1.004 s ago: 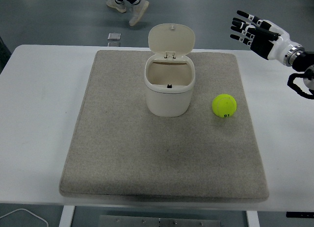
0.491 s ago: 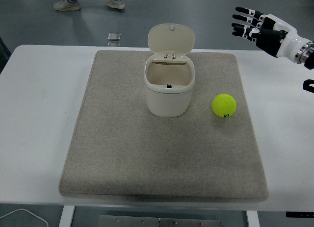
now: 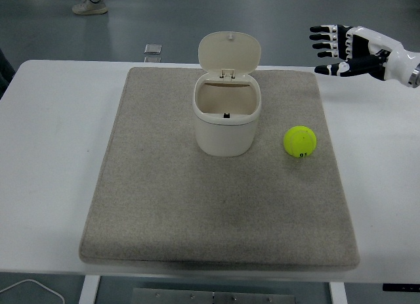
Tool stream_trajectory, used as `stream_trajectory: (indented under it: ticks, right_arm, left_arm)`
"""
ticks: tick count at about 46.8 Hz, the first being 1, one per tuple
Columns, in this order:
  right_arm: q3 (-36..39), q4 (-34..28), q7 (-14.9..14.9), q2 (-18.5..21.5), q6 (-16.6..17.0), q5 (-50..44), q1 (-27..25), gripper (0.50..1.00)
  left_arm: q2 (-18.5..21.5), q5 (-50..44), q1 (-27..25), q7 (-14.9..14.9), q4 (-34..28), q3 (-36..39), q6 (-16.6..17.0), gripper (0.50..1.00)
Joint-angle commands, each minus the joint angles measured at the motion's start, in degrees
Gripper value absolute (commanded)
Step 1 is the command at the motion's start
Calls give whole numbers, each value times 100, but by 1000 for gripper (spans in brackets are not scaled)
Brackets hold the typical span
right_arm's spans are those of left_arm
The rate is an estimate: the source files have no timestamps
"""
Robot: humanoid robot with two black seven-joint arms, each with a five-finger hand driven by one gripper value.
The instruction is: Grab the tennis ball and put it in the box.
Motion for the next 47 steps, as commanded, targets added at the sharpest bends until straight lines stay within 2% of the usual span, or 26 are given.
stream_trajectory:
  ticks: [1, 16, 25, 36, 47]
  right_arm:
    - [1, 192, 85, -85, -1, -534, 0, 930]
    - [-8, 597, 147, -129, -10, -1826, -9, 928]
    - [-78, 869, 481, -313, -45, -2863, 0, 928]
    - [-87, 993, 727, -437, -53, -3558, -9, 930]
    - [-87, 993, 745, -366, -159, -3699, -88, 928]
  left_arm:
    - [0, -2, -3, -2, 0, 0, -8, 992]
    - [0, 7, 6, -2, 0, 0, -8, 992]
    - [0, 7, 6, -2, 0, 0, 1, 992]
    - [0, 6, 5, -2, 0, 0, 1, 992]
    - [0, 6, 5, -2, 0, 0, -7, 992]
